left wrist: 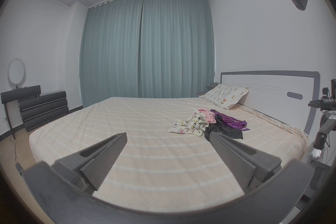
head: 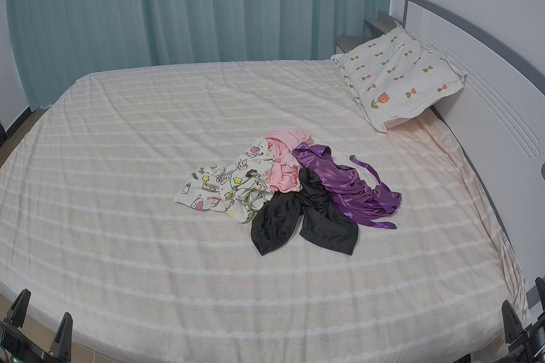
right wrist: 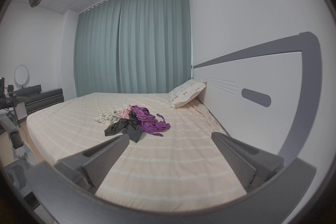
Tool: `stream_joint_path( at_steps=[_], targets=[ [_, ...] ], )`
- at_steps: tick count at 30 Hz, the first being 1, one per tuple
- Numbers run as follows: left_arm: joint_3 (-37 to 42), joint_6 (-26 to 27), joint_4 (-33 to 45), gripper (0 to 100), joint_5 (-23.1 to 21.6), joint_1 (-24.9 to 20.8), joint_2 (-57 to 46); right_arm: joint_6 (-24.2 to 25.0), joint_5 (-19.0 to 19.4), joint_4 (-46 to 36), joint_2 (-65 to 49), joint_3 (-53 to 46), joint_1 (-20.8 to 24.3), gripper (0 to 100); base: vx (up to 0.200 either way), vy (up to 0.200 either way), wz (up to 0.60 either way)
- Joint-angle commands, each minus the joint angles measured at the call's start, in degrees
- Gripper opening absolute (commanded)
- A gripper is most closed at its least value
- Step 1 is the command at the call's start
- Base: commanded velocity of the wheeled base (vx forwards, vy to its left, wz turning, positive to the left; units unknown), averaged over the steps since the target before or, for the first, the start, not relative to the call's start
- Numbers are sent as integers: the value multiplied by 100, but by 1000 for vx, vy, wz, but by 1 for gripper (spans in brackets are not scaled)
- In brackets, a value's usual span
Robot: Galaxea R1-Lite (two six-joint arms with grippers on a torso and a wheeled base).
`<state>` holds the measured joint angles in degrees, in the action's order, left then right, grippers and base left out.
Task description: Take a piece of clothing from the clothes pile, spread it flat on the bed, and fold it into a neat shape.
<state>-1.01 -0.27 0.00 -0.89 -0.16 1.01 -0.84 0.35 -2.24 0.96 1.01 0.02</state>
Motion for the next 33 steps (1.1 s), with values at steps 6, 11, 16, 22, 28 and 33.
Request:
stream_joint_path(
  at_steps=[6, 11, 16, 22, 28, 33],
  targets=[
    [92, 0, -9, 100, 10, -2, -101, -21, 26, 5, -96, -13, -2, 100, 0, 0, 0],
    [92, -8, 0, 100, 10, -2, -101, 14, 26, 5, -96, -13, -2, 100, 0, 0, 0],
    [92, -8, 0, 100, 1, -2, -101, -21, 26, 5, -79, -13, -2, 100, 0, 0, 0],
    [92, -8, 0, 100, 10, -2, -101, 981, 474, -206, 1398, 2087, -55, 100, 0, 0, 0],
    [92, 0, 0, 100, 1, -2, -101, 989, 1178, -57, 3024, 1718, 42, 100, 0, 0, 0],
    [92, -8, 0, 100, 1, -2, -101, 1086, 1766, 418, 4307, 1753, 156, 100, 0, 0, 0]
  ],
)
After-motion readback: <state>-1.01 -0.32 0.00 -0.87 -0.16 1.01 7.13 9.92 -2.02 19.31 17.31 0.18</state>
